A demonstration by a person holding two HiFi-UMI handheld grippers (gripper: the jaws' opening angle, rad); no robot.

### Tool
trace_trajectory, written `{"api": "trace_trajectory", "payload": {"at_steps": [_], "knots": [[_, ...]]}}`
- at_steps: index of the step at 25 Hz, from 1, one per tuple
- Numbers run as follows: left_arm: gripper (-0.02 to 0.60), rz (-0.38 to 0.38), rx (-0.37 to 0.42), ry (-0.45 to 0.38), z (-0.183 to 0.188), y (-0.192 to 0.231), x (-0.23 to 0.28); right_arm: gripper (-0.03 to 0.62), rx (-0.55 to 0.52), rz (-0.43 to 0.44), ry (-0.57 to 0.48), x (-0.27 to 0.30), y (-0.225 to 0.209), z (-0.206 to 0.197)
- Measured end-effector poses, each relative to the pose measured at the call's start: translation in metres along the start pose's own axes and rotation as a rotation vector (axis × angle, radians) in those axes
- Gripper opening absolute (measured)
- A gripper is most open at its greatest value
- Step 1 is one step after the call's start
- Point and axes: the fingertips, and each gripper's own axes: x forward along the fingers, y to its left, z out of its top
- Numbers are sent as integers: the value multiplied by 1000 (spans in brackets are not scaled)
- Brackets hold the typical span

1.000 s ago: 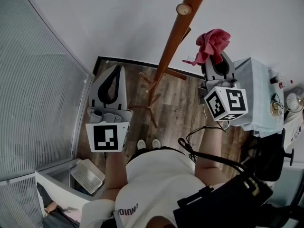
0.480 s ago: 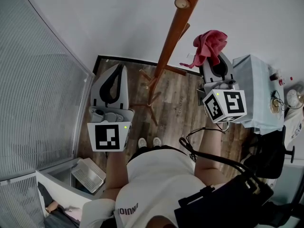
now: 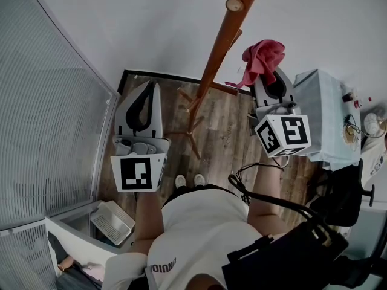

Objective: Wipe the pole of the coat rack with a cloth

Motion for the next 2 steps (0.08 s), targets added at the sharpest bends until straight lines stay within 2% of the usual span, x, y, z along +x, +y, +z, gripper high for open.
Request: {"api": "trace_trajectory", "payload": {"at_steps": [2], "knots": [[14,2,0,0,-1,2,-1,94,0,3,3,1,2,-1]]}}
